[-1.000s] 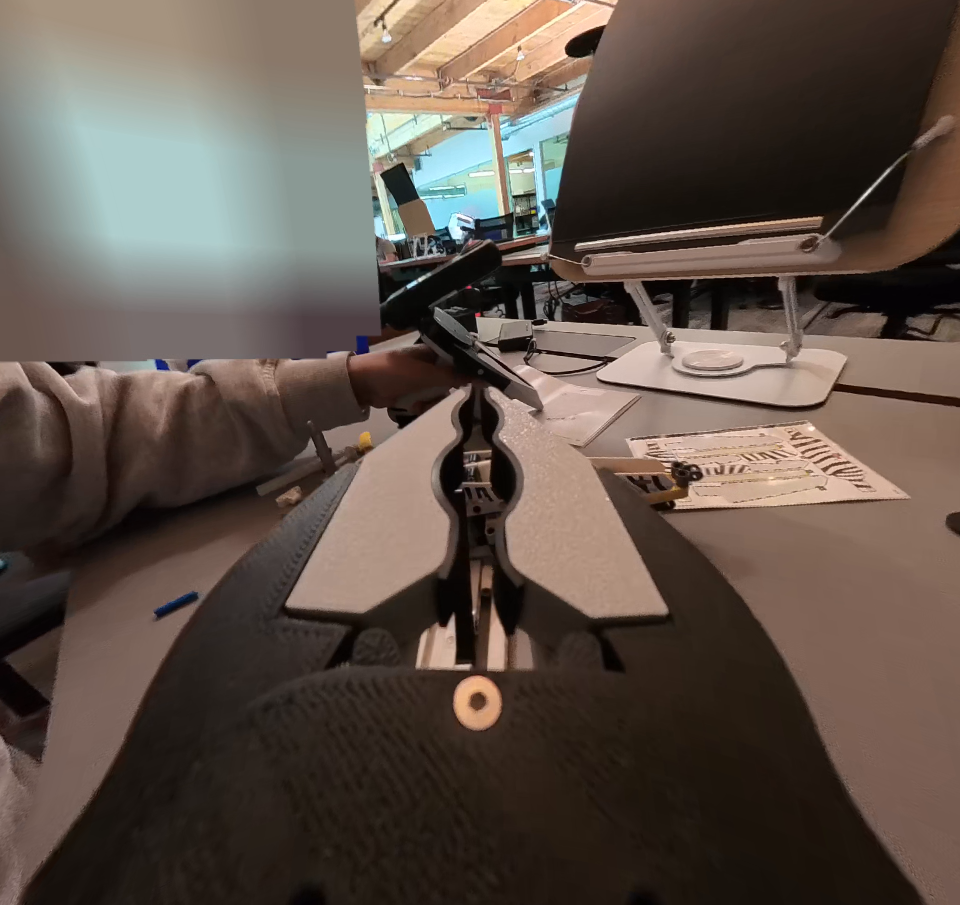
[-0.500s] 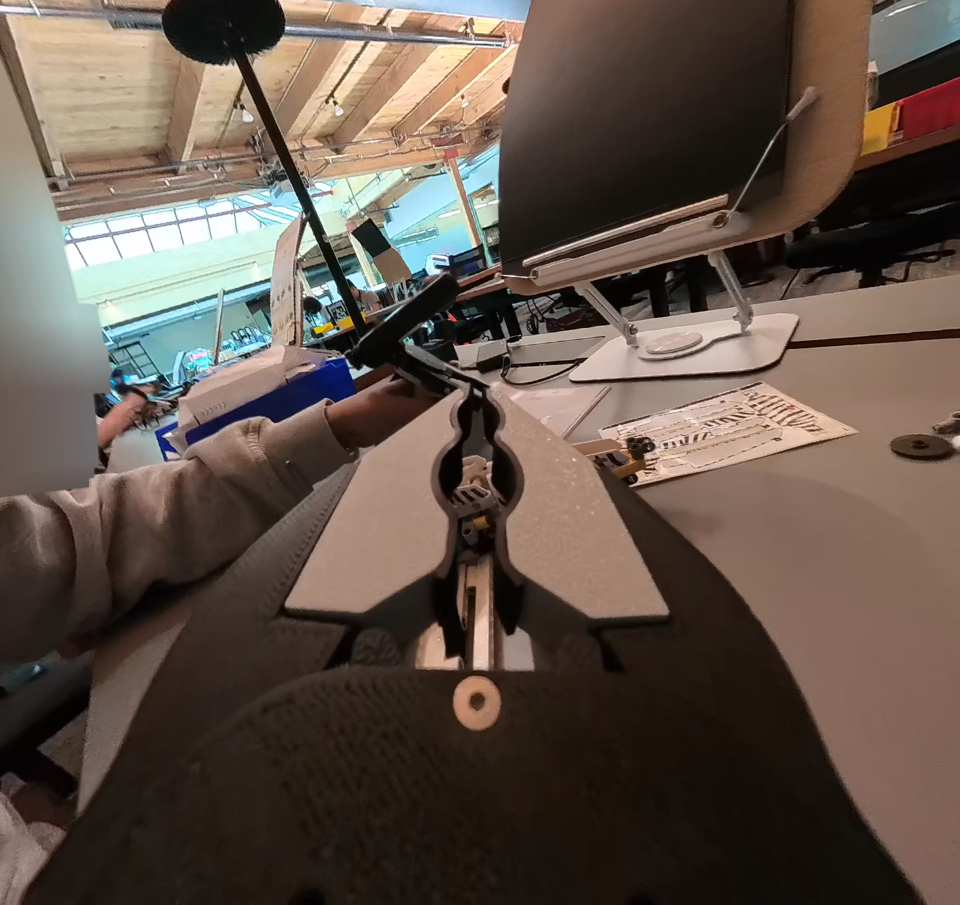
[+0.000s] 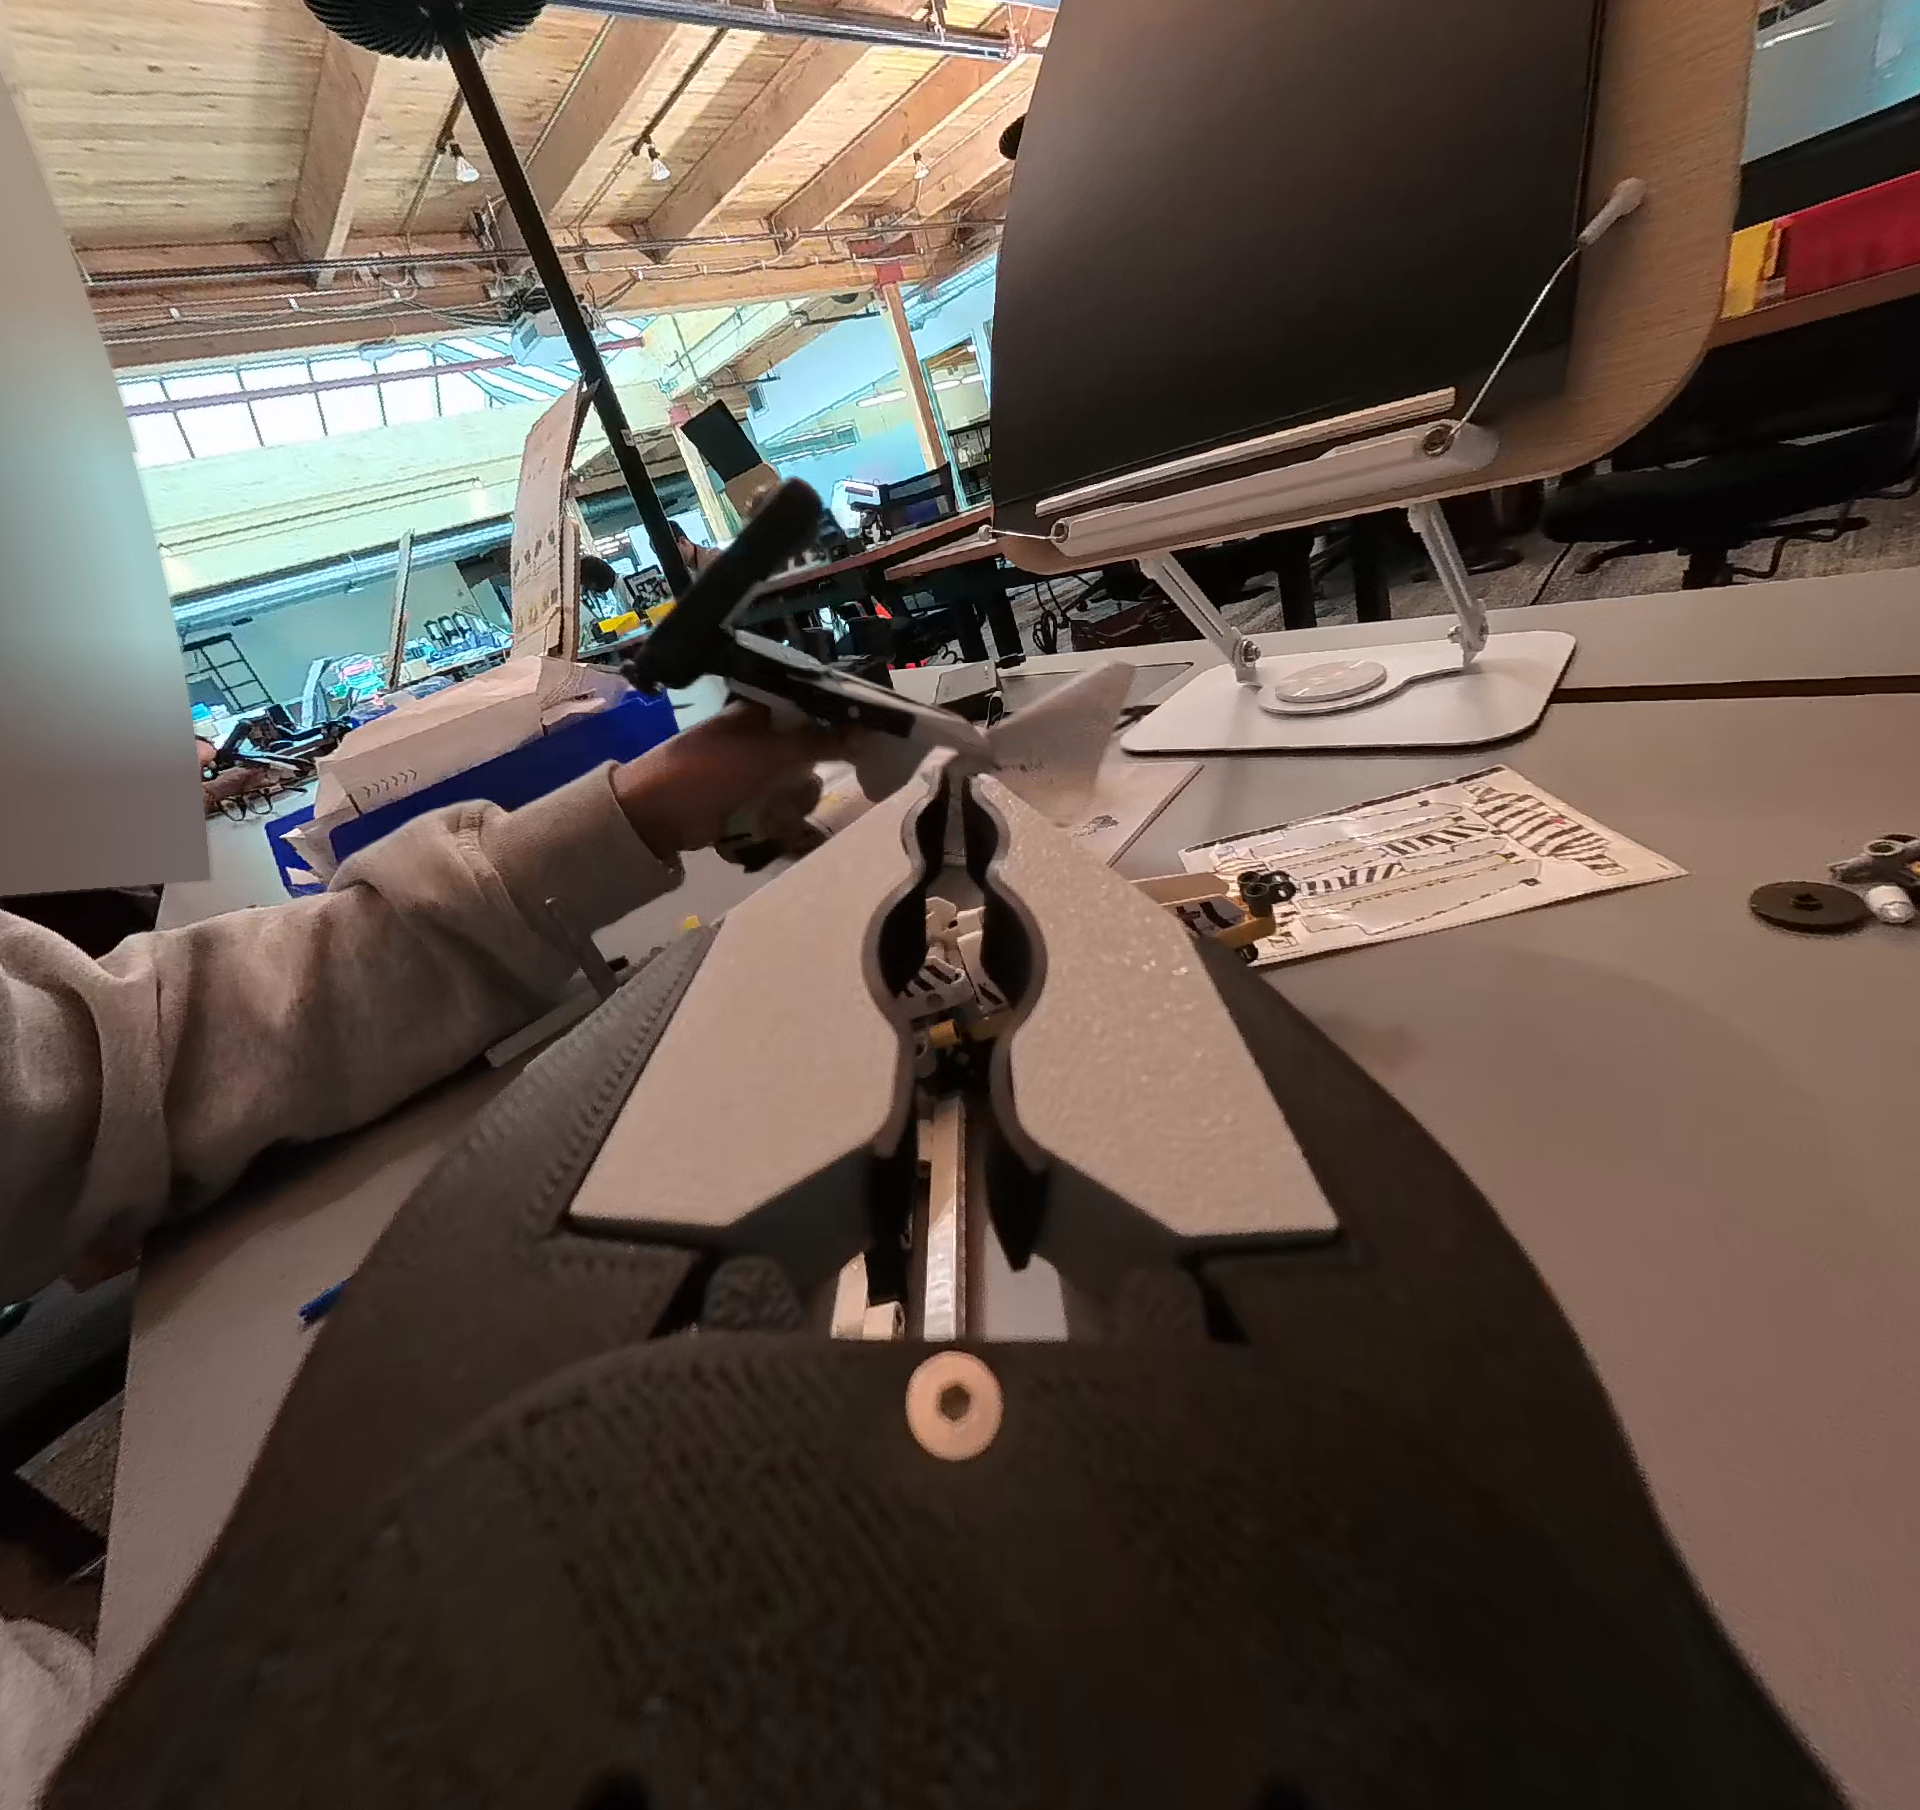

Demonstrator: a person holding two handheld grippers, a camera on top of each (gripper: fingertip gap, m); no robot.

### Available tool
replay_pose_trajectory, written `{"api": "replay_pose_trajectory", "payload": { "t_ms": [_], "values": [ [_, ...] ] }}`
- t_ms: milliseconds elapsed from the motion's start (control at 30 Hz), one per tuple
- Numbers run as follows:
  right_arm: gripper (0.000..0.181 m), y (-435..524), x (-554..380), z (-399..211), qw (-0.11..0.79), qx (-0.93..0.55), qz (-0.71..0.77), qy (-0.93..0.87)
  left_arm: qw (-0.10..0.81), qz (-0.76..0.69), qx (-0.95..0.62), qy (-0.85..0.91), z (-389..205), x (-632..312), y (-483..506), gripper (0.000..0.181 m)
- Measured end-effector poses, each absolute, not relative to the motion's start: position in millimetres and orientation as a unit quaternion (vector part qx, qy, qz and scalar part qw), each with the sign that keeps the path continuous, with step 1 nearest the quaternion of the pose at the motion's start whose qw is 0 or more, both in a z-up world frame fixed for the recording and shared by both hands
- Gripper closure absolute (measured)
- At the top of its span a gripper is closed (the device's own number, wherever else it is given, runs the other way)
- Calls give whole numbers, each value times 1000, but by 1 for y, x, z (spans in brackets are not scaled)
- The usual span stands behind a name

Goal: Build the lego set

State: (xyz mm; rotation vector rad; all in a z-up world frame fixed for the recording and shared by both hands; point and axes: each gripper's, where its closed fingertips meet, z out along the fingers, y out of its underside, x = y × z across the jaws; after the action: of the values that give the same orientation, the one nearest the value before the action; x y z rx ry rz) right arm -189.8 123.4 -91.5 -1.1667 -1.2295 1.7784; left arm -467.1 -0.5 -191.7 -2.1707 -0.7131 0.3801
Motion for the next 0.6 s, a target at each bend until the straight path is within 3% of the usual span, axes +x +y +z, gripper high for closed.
{"api": "replay_pose_trajectory", "payload": {
  "t_ms": [167,333,600],
  "values": [
    [181,125,-190,-91,329,-450,687,-466,489,103,-791,-353,-151,-492,-47,181],
    [181,131,-191,-91,345,-455,678,-462,538,89,-701,-459,-150,-521,-131,179],
    [181,141,-200,-95,389,-465,633,-481,554,157,-656,-488,-139,-516,-210,152]
  ]
}}
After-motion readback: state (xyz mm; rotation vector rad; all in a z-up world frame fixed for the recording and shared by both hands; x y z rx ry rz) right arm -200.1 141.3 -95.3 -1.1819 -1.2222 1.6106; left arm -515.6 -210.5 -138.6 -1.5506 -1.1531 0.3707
